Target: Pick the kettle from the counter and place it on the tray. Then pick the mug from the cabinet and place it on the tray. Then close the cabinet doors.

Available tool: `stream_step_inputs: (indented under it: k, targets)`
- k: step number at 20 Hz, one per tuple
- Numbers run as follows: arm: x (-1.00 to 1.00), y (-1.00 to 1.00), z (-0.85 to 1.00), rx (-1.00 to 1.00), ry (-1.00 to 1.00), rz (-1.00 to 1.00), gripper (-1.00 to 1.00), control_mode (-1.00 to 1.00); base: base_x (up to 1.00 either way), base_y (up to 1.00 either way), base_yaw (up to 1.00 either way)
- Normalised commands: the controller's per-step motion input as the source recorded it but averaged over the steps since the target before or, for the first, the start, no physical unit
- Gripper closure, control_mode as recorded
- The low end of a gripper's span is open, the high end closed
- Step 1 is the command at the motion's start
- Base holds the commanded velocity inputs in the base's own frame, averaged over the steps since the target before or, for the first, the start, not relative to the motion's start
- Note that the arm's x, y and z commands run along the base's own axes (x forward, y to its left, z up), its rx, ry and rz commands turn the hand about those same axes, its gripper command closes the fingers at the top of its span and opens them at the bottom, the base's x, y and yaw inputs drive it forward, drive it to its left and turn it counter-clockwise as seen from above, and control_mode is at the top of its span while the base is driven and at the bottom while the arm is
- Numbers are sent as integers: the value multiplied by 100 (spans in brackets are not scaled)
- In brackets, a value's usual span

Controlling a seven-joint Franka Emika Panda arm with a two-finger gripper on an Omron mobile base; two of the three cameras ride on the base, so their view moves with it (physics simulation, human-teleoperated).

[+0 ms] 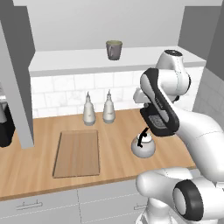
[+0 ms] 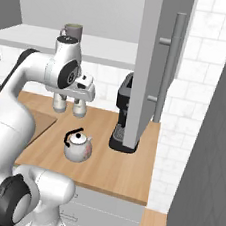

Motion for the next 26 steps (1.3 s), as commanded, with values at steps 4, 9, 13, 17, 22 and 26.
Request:
stream_step_inputs:
  k: [4,9,13,17,22,26]
  targets:
    - [-27,0,-10,-2,-3,3,-100,-100,0,0,0]
    - [-57,5,-46,0,-3,-3,-100,-100,0,0,0]
    - [-19,3,-55,1,17,-34,-100,-100,0,0,0]
    - [15,0,-48,0,18,-43,-100,-100,0,0,0]
    - [56,8,-49,0,7,-25,-100,-100,0,0,0]
    - [84,1,-40,0,0,-11,-100,-100,0,0,0]
